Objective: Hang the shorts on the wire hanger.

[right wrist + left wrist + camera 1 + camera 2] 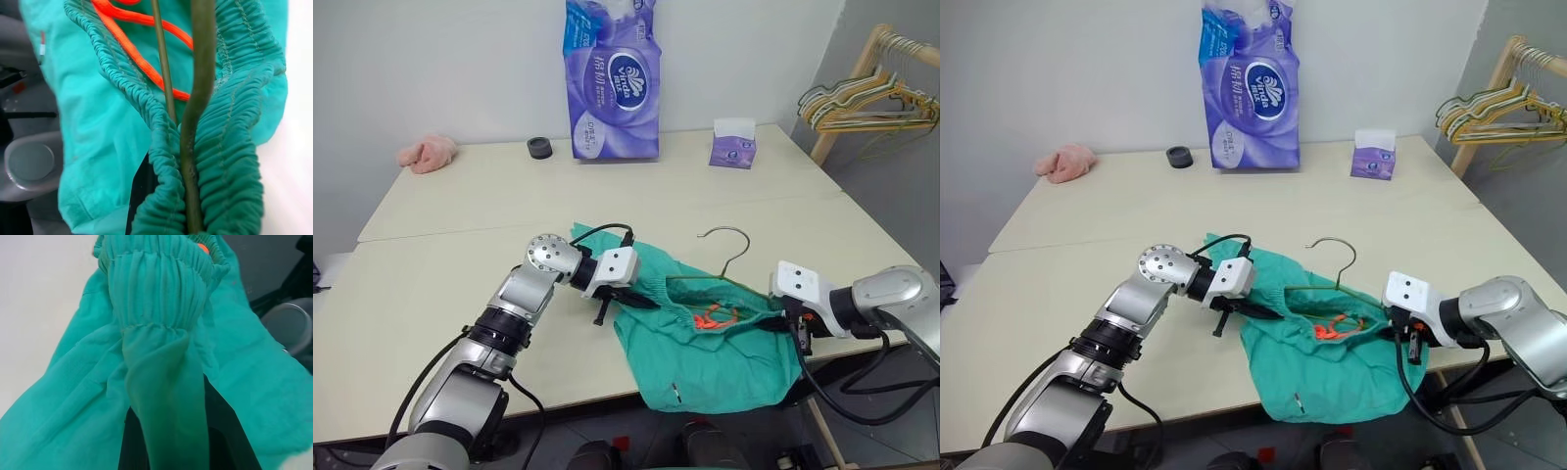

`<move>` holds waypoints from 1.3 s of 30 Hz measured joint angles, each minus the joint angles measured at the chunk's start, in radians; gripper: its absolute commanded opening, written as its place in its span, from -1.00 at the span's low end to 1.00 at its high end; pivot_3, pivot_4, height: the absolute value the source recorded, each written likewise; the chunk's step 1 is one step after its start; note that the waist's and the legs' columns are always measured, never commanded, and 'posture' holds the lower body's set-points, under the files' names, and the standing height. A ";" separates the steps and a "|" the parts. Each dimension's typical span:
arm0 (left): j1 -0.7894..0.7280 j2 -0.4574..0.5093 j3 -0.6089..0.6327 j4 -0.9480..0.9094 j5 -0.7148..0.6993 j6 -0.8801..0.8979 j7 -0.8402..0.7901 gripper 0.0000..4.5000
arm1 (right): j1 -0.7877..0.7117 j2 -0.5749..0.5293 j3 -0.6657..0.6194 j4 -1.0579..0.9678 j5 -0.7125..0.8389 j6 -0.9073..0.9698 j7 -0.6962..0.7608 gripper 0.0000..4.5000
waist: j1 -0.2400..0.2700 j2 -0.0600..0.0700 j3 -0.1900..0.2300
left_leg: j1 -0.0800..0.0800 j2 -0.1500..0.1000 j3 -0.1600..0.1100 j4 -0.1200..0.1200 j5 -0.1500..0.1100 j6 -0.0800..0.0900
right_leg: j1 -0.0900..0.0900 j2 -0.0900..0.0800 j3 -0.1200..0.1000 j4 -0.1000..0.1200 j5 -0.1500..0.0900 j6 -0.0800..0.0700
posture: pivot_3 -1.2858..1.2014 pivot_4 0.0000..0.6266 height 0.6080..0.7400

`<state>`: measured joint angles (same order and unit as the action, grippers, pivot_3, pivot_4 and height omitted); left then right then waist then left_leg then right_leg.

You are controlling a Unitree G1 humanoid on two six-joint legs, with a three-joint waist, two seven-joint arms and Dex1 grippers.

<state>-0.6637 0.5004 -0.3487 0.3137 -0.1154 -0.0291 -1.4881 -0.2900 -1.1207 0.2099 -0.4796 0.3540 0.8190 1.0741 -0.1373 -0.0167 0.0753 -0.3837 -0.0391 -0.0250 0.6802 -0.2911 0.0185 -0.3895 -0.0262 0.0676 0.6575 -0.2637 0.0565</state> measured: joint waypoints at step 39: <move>-0.136 0.009 0.077 0.377 0.024 -0.016 -0.007 -0.85 | 0.112 -0.039 -0.115 -0.027 0.023 0.020 0.013 -1.00 | -0.003 0.001 -0.001 | 0.000 -0.001 0.000 0.000 0.000 0.000 | -0.001 -0.001 -0.001 0.000 0.000 0.000 | -0.16 -0.88 1.00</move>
<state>-0.8002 0.5097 -0.2713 0.6911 -0.0915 -0.0446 -1.4955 -0.1776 -1.1595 0.0949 -0.5064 0.3769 0.8393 1.0872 -0.1401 -0.0162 0.0747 -0.3841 -0.0399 -0.0251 0.6804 -0.2910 0.0185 -0.3901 -0.0274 0.0671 0.6580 -0.2637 0.0565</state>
